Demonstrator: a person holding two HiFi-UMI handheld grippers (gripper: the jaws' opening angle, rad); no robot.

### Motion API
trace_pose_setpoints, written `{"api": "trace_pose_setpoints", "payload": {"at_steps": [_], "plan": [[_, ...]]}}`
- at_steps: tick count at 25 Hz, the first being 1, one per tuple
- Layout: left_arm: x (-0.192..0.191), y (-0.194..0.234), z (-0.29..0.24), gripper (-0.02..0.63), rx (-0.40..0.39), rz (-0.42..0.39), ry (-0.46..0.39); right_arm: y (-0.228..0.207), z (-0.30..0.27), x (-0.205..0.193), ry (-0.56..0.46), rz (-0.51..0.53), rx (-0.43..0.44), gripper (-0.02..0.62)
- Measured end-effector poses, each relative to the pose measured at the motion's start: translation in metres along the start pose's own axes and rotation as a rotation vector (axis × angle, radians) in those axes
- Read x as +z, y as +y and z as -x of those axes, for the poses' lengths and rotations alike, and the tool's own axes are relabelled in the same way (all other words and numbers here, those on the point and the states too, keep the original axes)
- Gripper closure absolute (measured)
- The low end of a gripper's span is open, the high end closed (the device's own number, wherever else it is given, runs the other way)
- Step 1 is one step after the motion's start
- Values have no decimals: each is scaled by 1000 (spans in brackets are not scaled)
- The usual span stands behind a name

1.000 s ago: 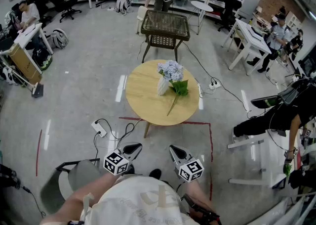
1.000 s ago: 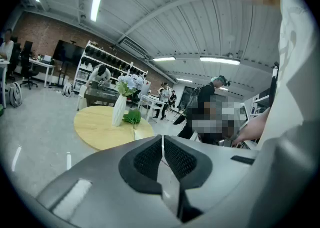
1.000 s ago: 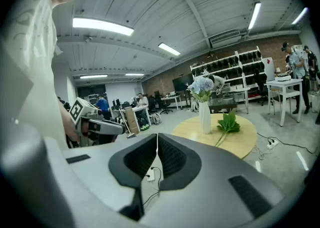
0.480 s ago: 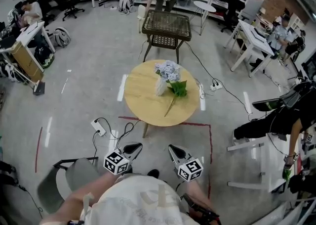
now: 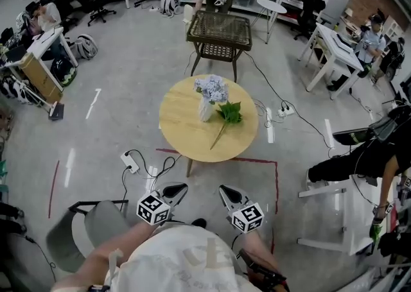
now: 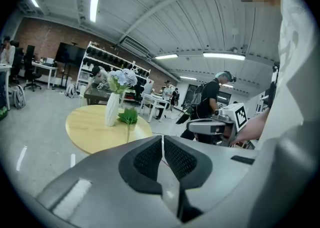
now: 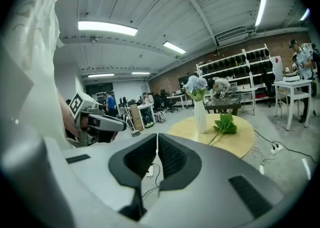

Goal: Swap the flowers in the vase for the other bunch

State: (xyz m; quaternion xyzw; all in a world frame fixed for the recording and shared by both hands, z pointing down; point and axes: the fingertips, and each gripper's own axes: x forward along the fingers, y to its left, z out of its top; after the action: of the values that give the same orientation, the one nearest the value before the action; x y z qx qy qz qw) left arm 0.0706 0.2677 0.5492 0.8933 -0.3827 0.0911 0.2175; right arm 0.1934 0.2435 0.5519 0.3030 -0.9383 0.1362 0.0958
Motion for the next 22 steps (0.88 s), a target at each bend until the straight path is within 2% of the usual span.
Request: {"api": "trace_pose_setpoints", "payload": {"at_steps": [15, 22], "plan": [[6, -6, -16, 591, 48, -21, 28, -25, 9, -2, -56, -44, 11, 586], [1, -9, -45, 590, -26, -17, 62, -43, 16, -10, -48, -77, -52, 586]]}}
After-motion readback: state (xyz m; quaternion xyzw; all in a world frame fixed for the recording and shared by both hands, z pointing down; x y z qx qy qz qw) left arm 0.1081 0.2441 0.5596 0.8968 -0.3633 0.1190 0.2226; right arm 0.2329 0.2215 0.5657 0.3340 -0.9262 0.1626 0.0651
